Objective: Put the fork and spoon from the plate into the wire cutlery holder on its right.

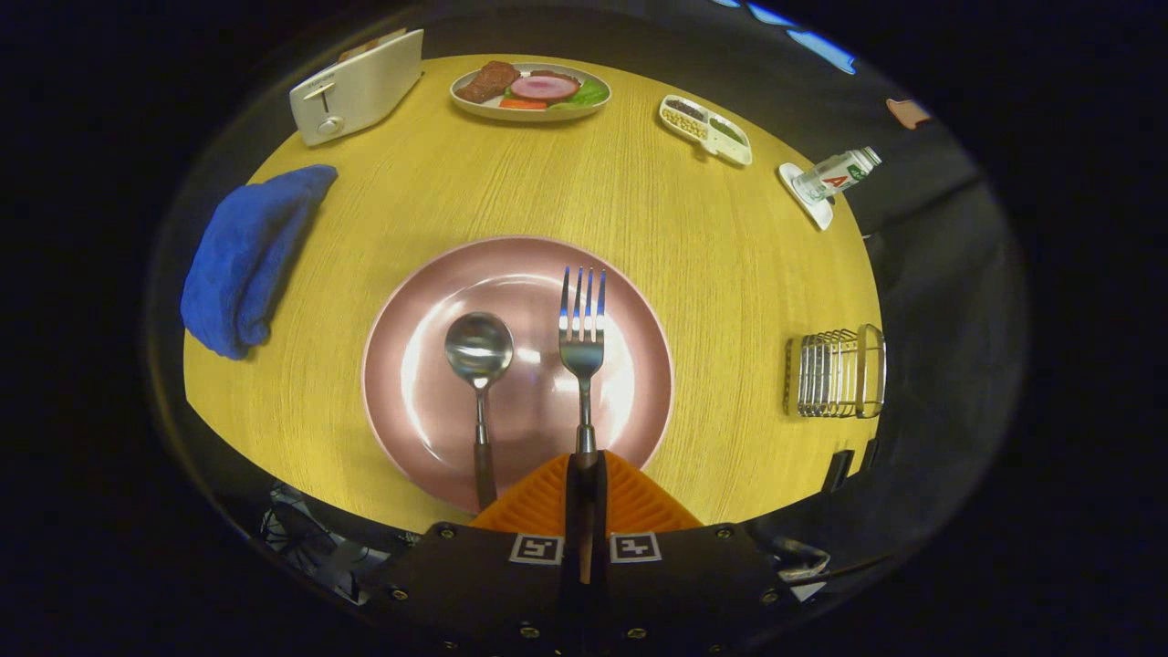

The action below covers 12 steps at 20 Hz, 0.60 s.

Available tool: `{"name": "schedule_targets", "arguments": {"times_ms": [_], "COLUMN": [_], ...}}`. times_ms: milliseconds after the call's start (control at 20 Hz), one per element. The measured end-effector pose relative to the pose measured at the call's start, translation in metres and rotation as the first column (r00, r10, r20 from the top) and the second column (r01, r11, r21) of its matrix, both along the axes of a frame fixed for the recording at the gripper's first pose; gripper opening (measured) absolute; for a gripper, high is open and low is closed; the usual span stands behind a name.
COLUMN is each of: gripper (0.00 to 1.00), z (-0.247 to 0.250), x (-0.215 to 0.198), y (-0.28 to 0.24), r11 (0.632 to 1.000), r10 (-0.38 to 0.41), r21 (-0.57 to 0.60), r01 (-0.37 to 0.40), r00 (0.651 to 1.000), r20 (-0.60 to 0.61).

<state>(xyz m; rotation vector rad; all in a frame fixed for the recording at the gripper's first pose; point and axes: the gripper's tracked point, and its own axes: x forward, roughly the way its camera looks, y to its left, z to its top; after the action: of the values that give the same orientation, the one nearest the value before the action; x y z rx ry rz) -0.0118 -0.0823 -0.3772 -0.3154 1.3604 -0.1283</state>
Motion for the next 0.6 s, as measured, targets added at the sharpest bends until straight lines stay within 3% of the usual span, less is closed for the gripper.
{"name": "schedule_targets", "arguments": {"times_ms": [300, 600], "gripper": [0.05, 0.05], "z": [0.033, 0.055], "x": [0.013, 0.015], "y": [-0.039, -0.107], "r11": [0.996, 0.969], "r10": [-0.084, -0.23], "r21": [-0.038, -0.073], "r01": [0.086, 0.236], "r00": [0.995, 0.97], "r20": [0.058, 0.083]}}
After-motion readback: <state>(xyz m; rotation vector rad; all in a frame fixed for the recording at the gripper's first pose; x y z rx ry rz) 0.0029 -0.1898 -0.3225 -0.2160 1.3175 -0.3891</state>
